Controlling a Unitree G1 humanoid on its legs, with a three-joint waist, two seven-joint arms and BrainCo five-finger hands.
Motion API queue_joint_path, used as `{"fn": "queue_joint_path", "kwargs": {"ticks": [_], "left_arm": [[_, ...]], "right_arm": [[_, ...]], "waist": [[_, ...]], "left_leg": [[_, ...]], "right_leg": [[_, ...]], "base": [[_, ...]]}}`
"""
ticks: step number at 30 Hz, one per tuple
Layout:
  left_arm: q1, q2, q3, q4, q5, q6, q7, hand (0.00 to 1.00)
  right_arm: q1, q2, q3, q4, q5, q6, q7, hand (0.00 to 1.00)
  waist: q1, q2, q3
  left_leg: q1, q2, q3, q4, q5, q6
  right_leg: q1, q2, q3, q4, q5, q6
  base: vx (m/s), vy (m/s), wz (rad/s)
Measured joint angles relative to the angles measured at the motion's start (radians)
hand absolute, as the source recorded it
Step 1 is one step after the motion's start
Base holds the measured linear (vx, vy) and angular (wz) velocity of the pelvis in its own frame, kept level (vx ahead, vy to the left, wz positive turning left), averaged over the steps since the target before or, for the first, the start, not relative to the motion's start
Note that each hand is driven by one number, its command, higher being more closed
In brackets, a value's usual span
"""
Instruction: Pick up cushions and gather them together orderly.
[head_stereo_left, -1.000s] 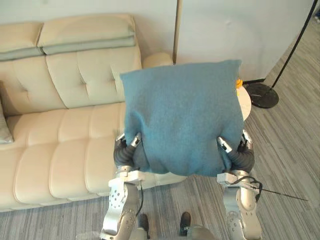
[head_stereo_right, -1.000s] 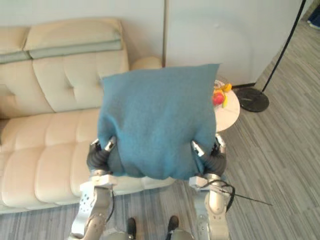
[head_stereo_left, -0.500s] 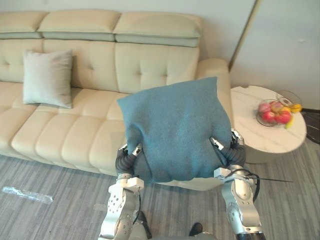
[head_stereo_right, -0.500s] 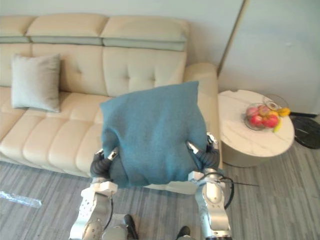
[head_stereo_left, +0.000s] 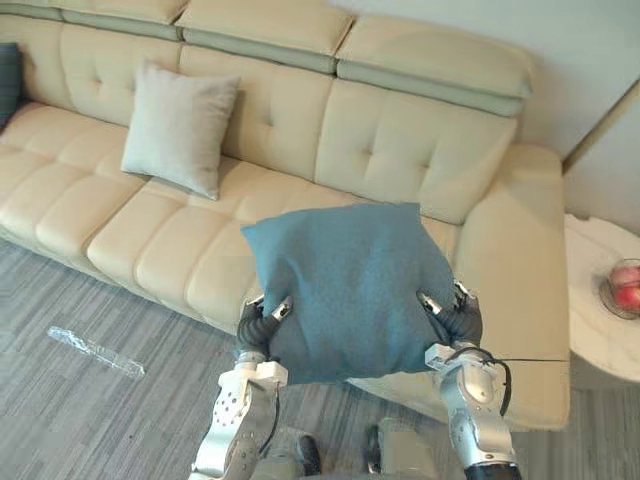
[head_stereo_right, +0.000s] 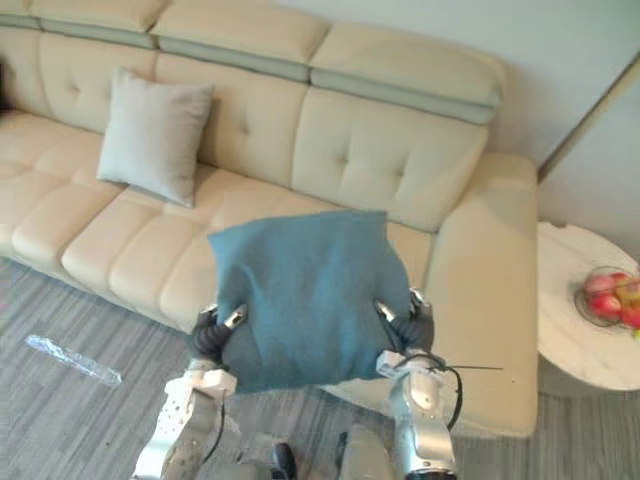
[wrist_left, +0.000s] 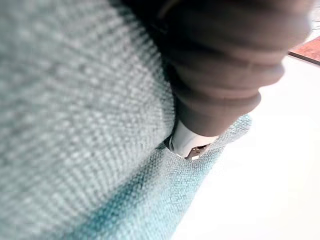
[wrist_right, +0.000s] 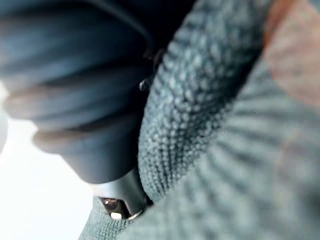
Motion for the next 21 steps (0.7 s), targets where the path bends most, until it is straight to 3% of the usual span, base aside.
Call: {"fn": "queue_joint_path", "kwargs": {"ticks": [1, 3, 5, 6, 8, 9, 11, 14, 15, 16, 17, 18, 20, 21], "left_arm": [[-0.002, -0.004, -0.005, 0.0, 0.003, 0.002, 0.0, 1.0], [0.0, -0.028, -0.013, -0.006, 0.013, 0.005, -0.008, 1.0], [0.01, -0.039, -0.013, -0.006, 0.013, 0.009, -0.016, 1.0], [0.024, -0.041, -0.013, -0.018, 0.012, 0.01, -0.029, 1.0], [0.062, -0.039, -0.013, -0.077, 0.012, 0.009, -0.043, 1.0], [0.077, -0.044, -0.013, -0.104, 0.012, 0.01, -0.054, 1.0], [0.077, -0.046, -0.013, -0.119, 0.012, 0.005, -0.059, 1.0], [0.08, -0.046, -0.013, -0.124, 0.013, 0.004, -0.059, 1.0], [0.087, -0.046, -0.015, -0.124, 0.013, 0.003, -0.059, 1.0], [0.089, -0.046, -0.017, -0.124, 0.013, 0.003, -0.059, 1.0], [0.093, -0.031, -0.02, -0.123, 0.014, 0.005, -0.057, 1.0], [0.097, -0.024, -0.023, -0.124, 0.014, 0.006, -0.057, 1.0], [0.097, -0.021, -0.023, -0.123, 0.014, 0.004, -0.057, 1.0], [0.096, -0.019, -0.021, -0.121, 0.014, 0.004, -0.055, 1.0]], "right_arm": [[0.008, -0.005, -0.002, -0.006, 0.0, 0.0, -0.001, 1.0], [0.048, -0.018, -0.004, -0.069, 0.0, 0.01, -0.002, 1.0], [0.115, -0.018, -0.004, -0.159, 0.0, 0.011, -0.002, 1.0], [0.167, -0.017, -0.004, -0.242, 0.0, 0.011, -0.002, 1.0], [0.193, -0.017, -0.003, -0.325, 0.0, 0.002, -0.002, 1.0], [0.188, -0.015, -0.003, -0.351, 0.0, -0.007, -0.002, 1.0], [0.178, -0.011, -0.002, -0.373, 0.0, -0.017, -0.002, 1.0], [0.147, 0.001, -0.002, -0.368, -0.001, -0.019, -0.002, 1.0], [0.151, 0.001, -0.002, -0.366, -0.003, -0.019, -0.005, 1.0], [0.153, -0.001, -0.002, -0.365, -0.005, -0.019, -0.005, 1.0], [0.161, 0.016, -0.002, -0.339, -0.022, -0.018, -0.007, 1.0], [0.181, 0.036, -0.001, -0.324, -0.037, -0.011, -0.007, 1.0], [0.187, 0.047, 0.002, -0.319, -0.039, -0.007, -0.007, 1.0], [0.165, 0.056, 0.003, -0.293, -0.04, -0.008, -0.006, 1.0]], "waist": [[-0.007, 0.005, -0.003], [0.006, 0.022, -0.005], [0.007, 0.021, -0.004], [0.011, 0.02, 0.0], [0.028, 0.006, 0.001], [0.048, 0.006, -0.003], [0.071, -0.003, -0.003], [0.096, -0.02, 0.002], [0.098, -0.002, -0.01], [0.098, 0.008, -0.017], [0.089, -0.001, -0.026], [0.084, -0.03, -0.044], [0.085, -0.046, -0.053], [0.085, -0.068, -0.067]], "left_leg": [[0.002, -0.003, -0.02, 0.001, -0.002, -0.002], [0.011, 0.034, -0.037, 0.066, -0.037, -0.058], [-0.007, 0.072, -0.01, 0.231, -0.049, -0.079], [-0.076, 0.132, 0.027, 0.479, -0.041, -0.078], [-0.166, 0.223, 0.076, 0.72, -0.071, -0.044], [-0.22, 0.278, 0.073, 0.759, -0.095, -0.051], [-0.281, 0.304, 0.029, 0.688, -0.112, -0.053], [-0.298, 0.254, -0.183, 0.418, -0.083, -0.114], [-0.278, 0.242, -0.332, 0.274, -0.036, -0.168], [-0.272, 0.246, -0.359, 0.246, -0.026, -0.174], [-0.265, 0.232, -0.339, 0.287, 0.019, -0.208], [-0.267, 0.217, -0.286, 0.324, -0.014, -0.185], [-0.263, 0.214, -0.206, 0.344, -0.041, -0.158], [-0.251, 0.221, -0.114, 0.344, -0.05, -0.141]], "right_leg": [[0.009, 0.003, 0.002, -0.008, 0.016, -0.061], [0.08, 0.014, -0.049, -0.043, 0.0, -0.076], [0.167, 0.023, -0.065, -0.078, -0.003, -0.081], [0.249, 0.035, -0.056, -0.117, -0.012, -0.083], [0.322, 0.045, -0.003, -0.149, -0.06, -0.071], [0.342, 0.052, 0.03, -0.158, -0.061, -0.072], [0.354, 0.04, 0.088, -0.168, -0.061, -0.072], [0.376, -0.006, 0.198, -0.168, -0.084, -0.031], [0.38, -0.018, 0.251, -0.16, -0.115, 0.023], [0.379, -0.016, 0.263, -0.158, -0.126, 0.044], [0.377, -0.045, 0.308, -0.143, -0.15, 0.084], [0.36, -0.077, 0.327, -0.129, -0.136, 0.104], [0.326, -0.107, 0.356, -0.121, -0.117, 0.123], [0.284, -0.129, 0.358, -0.127, -0.067, 0.133]], "base": [[0.36, -0.046, 0.8], [0.4, -0.038, 0.47], [0.42, -0.051, 0.48], [0.37, -0.021, 0.39], [0.34, 0.054, -0.19], [0.37, 0.116, -0.62], [0.32, 0.196, -0.9], [0.23, 0.291, -1.06], [0.25, 0.433, -0.96], [0.31, 0.568, -1.14], [0.26, 0.474, -0.94], [0.26, 0.46, -0.87], [0.26, 0.445, -1.08], [0.21, 0.383, -1.31]]}}
